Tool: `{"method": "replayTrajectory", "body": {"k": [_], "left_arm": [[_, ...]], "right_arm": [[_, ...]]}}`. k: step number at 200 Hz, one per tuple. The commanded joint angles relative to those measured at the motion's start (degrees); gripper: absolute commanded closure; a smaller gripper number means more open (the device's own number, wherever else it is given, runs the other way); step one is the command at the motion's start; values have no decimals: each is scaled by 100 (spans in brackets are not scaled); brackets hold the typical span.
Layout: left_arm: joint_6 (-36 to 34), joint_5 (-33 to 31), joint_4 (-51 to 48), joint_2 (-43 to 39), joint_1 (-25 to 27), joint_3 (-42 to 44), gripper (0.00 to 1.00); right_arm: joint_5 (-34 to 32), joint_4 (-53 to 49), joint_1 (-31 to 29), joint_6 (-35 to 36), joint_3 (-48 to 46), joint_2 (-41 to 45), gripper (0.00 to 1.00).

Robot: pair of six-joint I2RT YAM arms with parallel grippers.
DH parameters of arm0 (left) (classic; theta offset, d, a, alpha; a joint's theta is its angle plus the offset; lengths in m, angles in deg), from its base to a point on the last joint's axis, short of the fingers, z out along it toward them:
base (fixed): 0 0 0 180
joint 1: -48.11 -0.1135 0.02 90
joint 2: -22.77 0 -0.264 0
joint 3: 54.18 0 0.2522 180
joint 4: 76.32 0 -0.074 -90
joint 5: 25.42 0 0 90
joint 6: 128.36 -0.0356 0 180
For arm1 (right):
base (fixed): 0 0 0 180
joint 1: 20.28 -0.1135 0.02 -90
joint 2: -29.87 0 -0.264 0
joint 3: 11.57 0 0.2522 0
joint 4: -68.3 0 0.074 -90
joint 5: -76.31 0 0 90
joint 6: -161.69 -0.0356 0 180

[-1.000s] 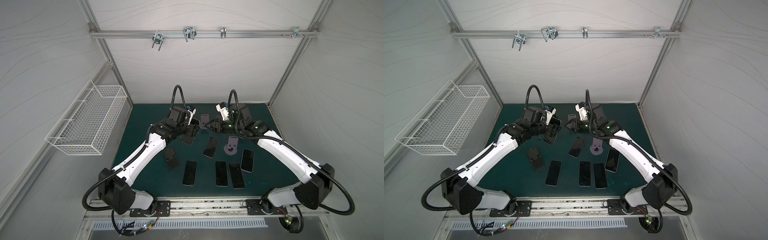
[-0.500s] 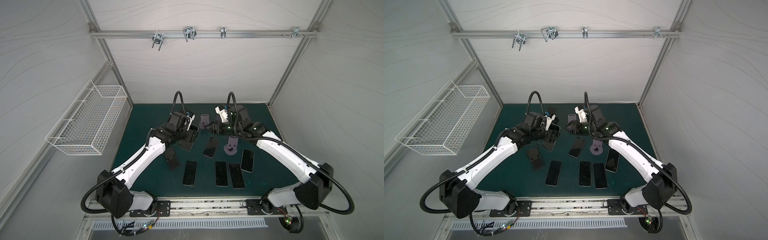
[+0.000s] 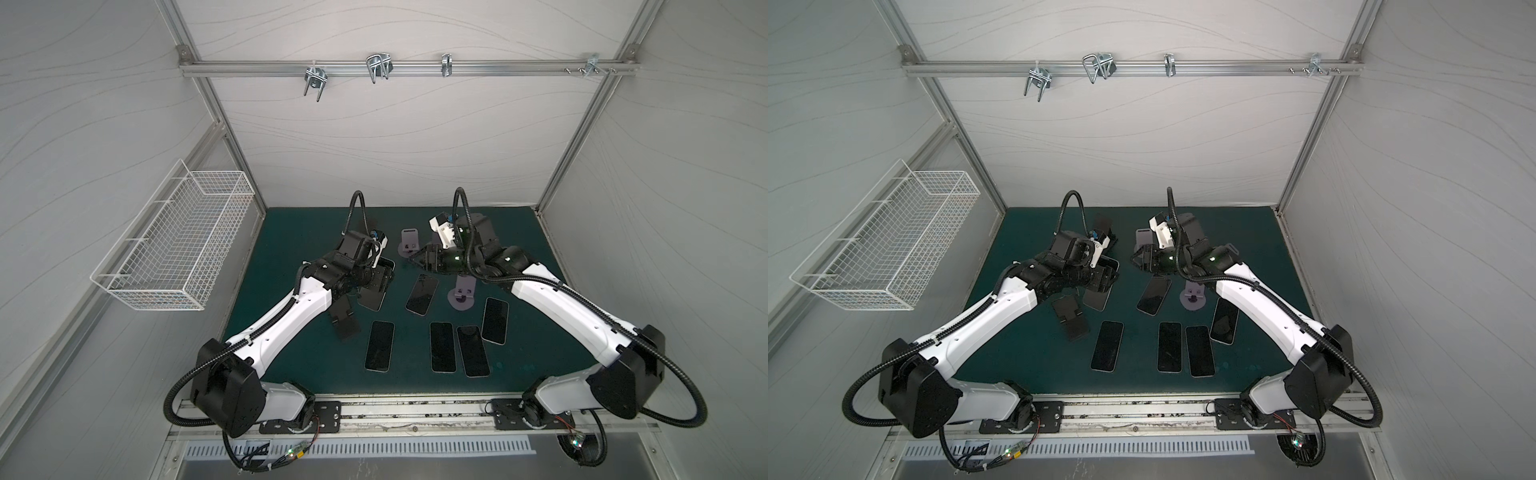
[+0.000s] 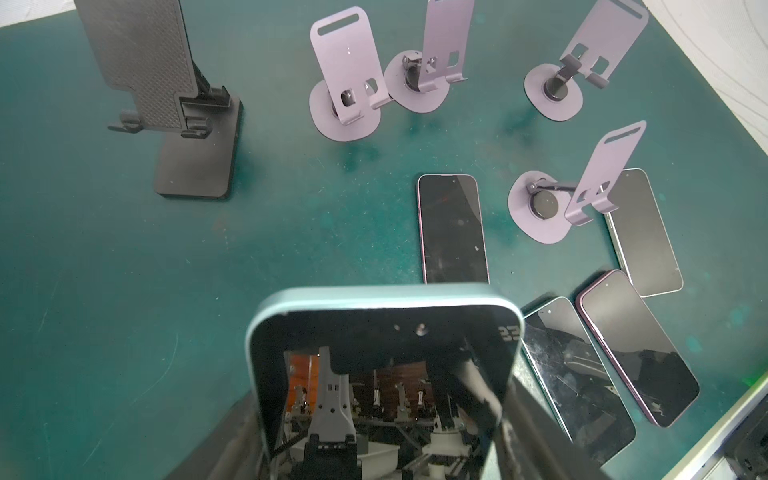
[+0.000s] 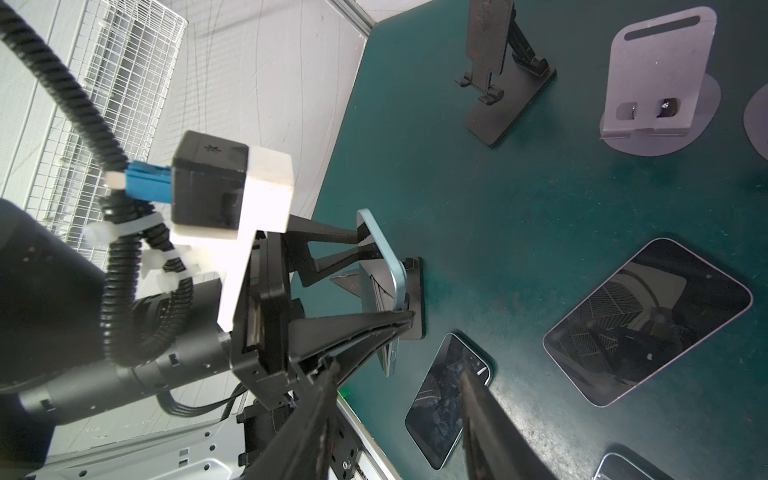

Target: Remove the phone from the phone stand

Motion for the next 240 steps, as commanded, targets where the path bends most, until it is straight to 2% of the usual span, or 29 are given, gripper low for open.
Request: {"method": "replayTrajectory", "body": {"k": [1, 147, 240], "left_arm": [[100, 46, 179, -169, 36, 37, 52], [34, -78, 41, 625, 33, -185, 53], [267, -445, 61, 1422, 36, -385, 54]], "right_arm": [[0, -105, -55, -31, -68, -34, 50], [62, -206, -13, 210, 89, -182, 50], [-68, -239, 43, 279, -220, 213, 50]]}}
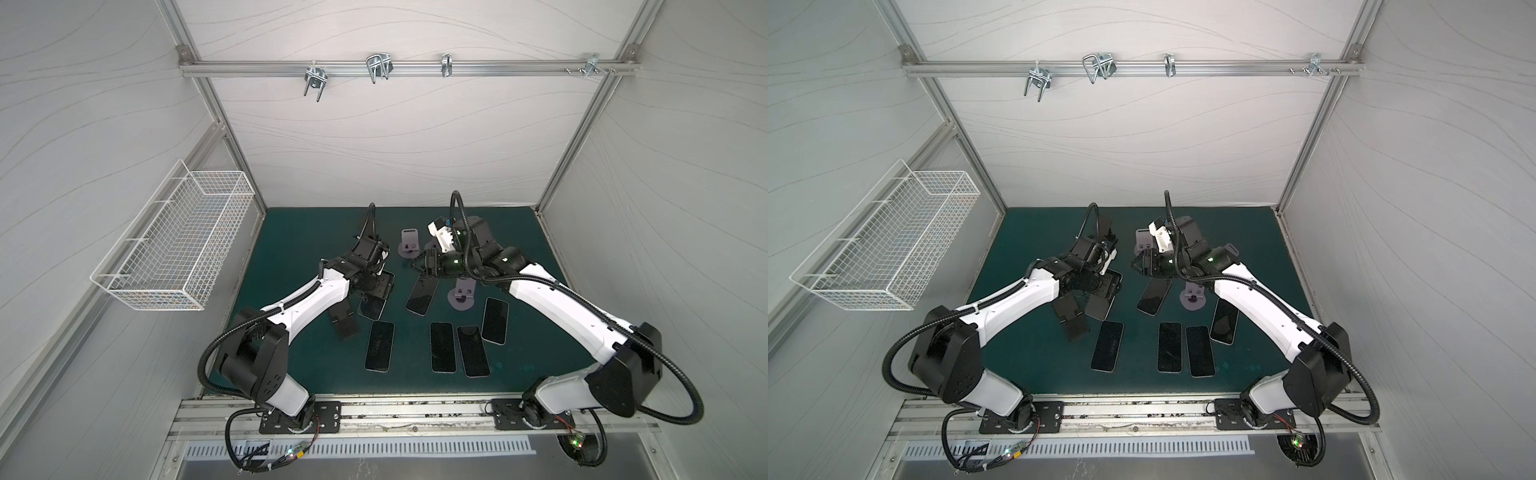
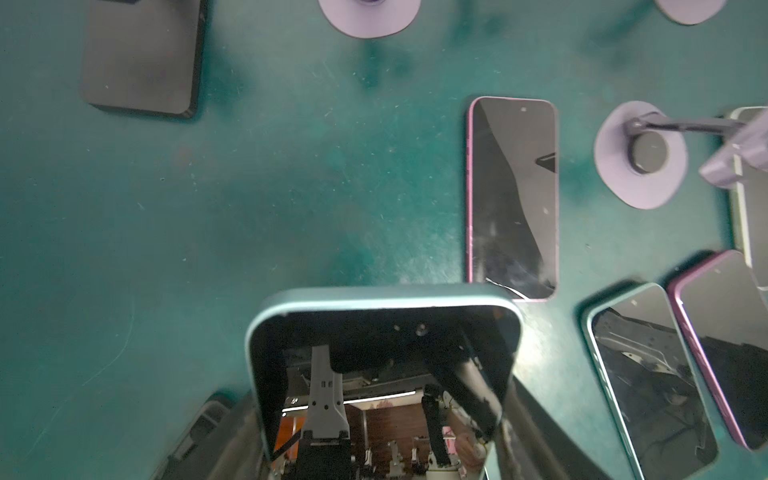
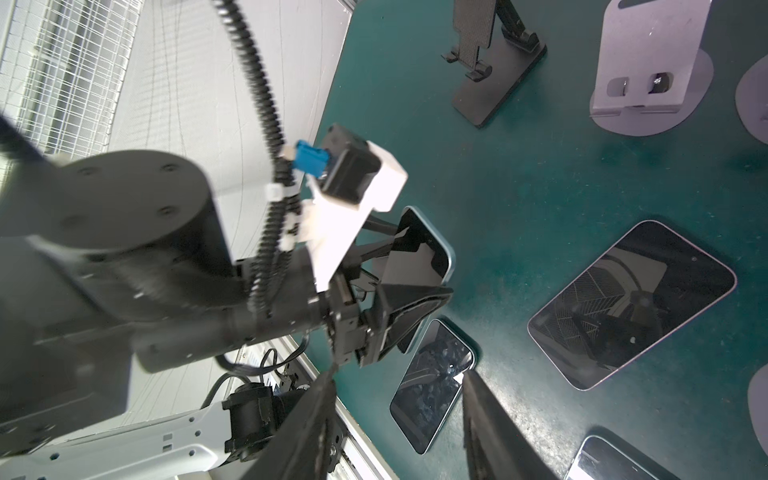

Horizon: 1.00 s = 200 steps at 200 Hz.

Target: Remove the phone from the phone stand

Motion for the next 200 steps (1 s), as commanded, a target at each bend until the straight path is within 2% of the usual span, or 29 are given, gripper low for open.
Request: {"method": "replayTrajectory", "body": {"k": [1, 95, 200], "left_arm": [[125, -208, 53, 223, 28, -397, 54], [246, -235, 88, 1095, 24, -914, 54], [57, -367, -43, 1822, 12, -1426, 54]], "right_arm": [[-67, -81, 28, 67, -118, 233, 50], [-94, -75, 97, 69, -164, 246, 49], [-14, -137, 133, 153, -147, 169, 49]]}}
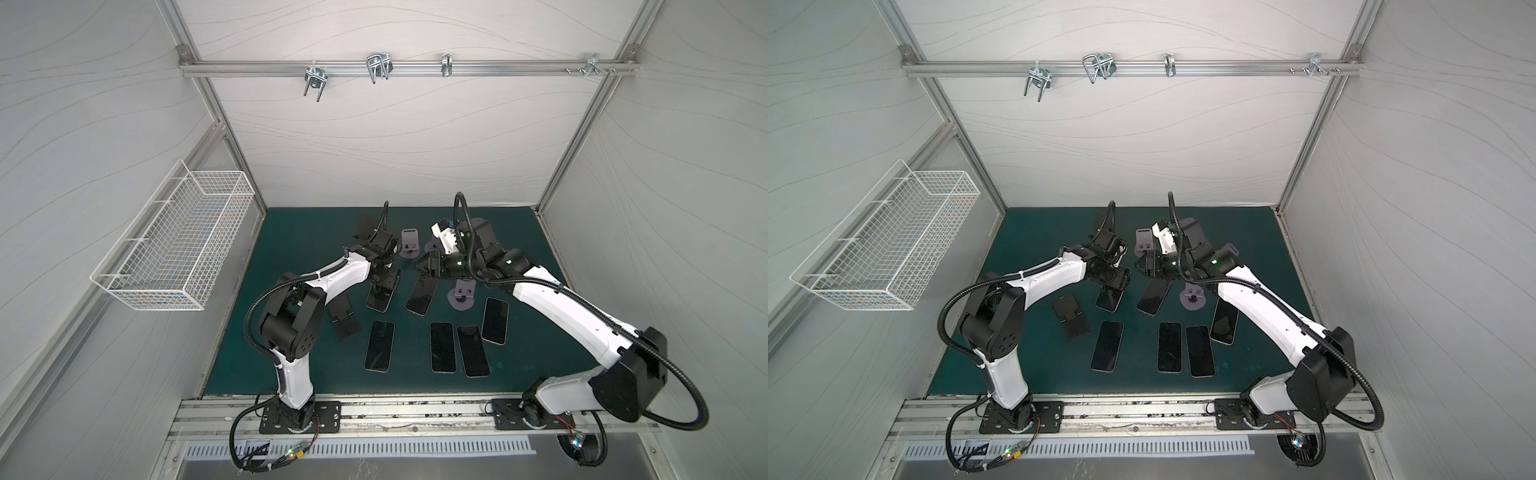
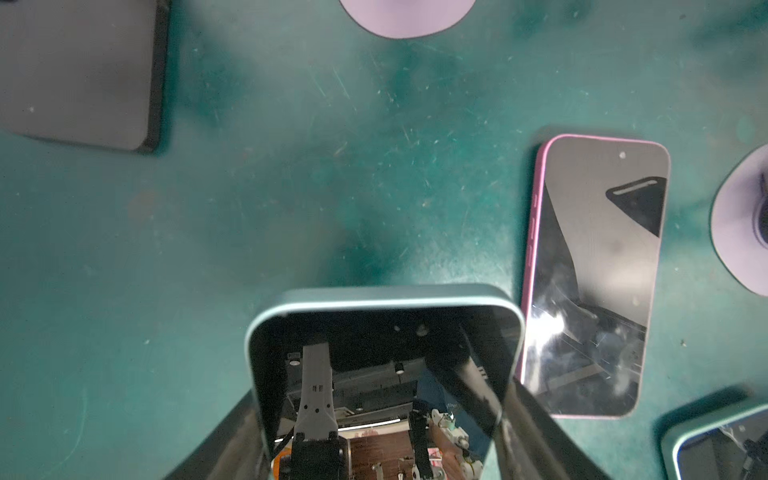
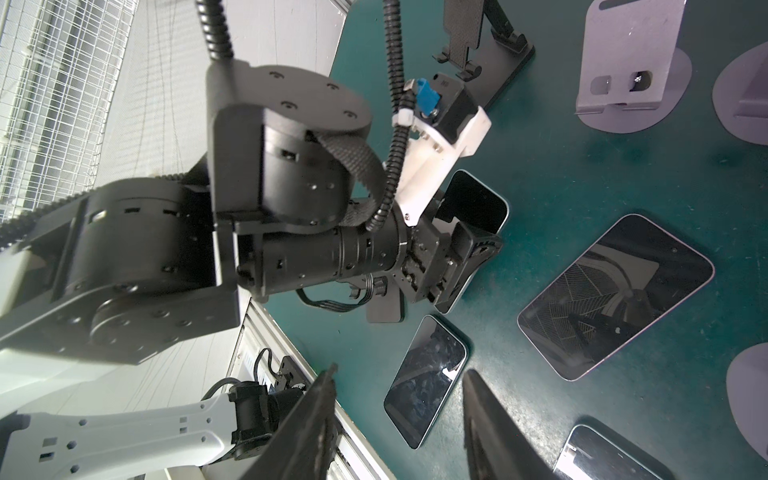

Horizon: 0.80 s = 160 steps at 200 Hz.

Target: Remove the phone from the phone stand

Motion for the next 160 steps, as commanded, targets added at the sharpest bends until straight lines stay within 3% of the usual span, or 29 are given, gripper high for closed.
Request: {"method": "replayTrajectory", "body": {"k": [1, 160], "left_arm": [[-57, -46, -42, 120, 11, -290, 54], [-106, -164, -372, 764, 0, -461, 48]], "right_arm": [[18, -102, 56, 104, -15, 48, 49], [7, -251, 91, 78, -286, 356, 49]]}}
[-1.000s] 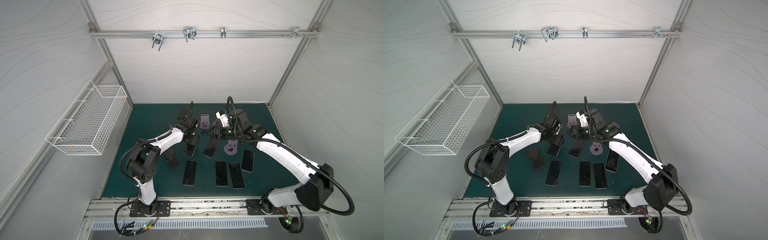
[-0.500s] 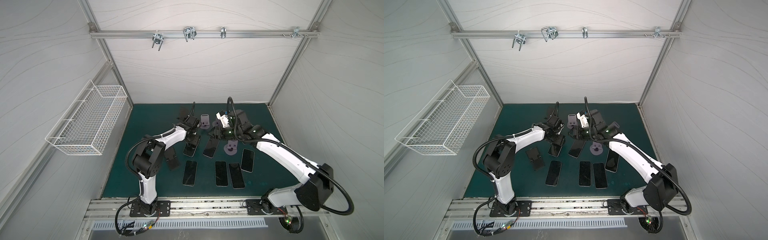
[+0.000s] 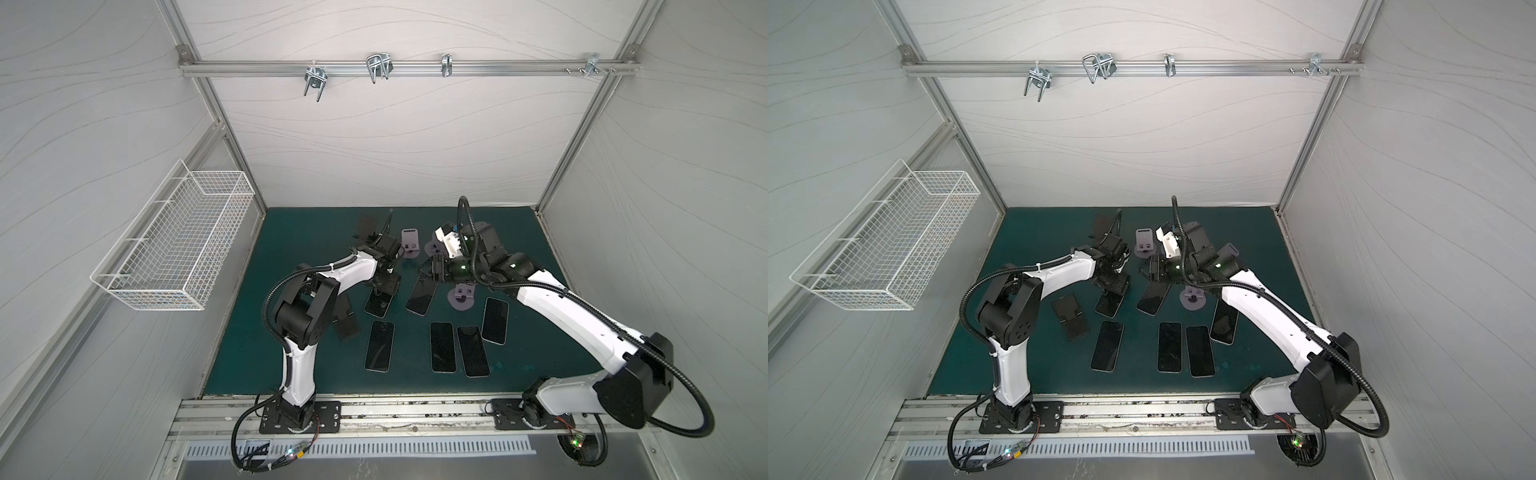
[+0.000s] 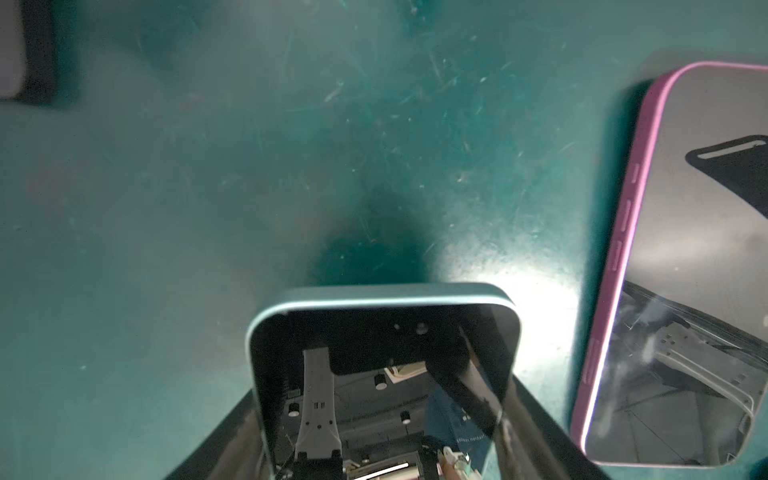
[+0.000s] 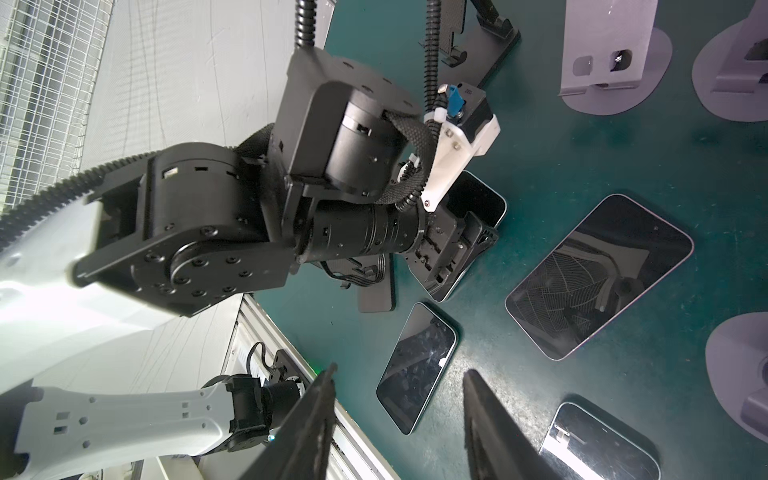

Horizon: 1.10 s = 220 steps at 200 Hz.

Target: Remove the phone from the phone stand

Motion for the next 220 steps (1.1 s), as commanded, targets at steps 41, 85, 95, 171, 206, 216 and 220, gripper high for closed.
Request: {"method": "replayTrajectory", "body": {"k": [41, 85, 95, 171, 206, 216, 220], "left_arm": [[2, -322, -80, 41, 0, -176, 41], [64, -419, -72, 46, -6, -197, 35], [73, -421, -72, 47, -3, -211, 34], [61, -474, -64, 48, -6, -203, 31], [55, -473, -48, 63, -6, -225, 28], [50, -466, -49, 63, -1, -248, 27], [51, -471, -53, 69, -2, -243, 27]], "right_arm": [[41, -134, 23, 44, -55, 173, 49], [54, -132, 23, 44, -46, 179, 49], [50, -143, 27, 45, -48, 185, 49], [20, -170, 27, 41, -55, 218, 49], [2, -169, 27, 45, -46, 213, 49], [-2, -162, 31, 43, -37, 212, 49], [-4, -163, 26, 41, -41, 213, 49]]}}
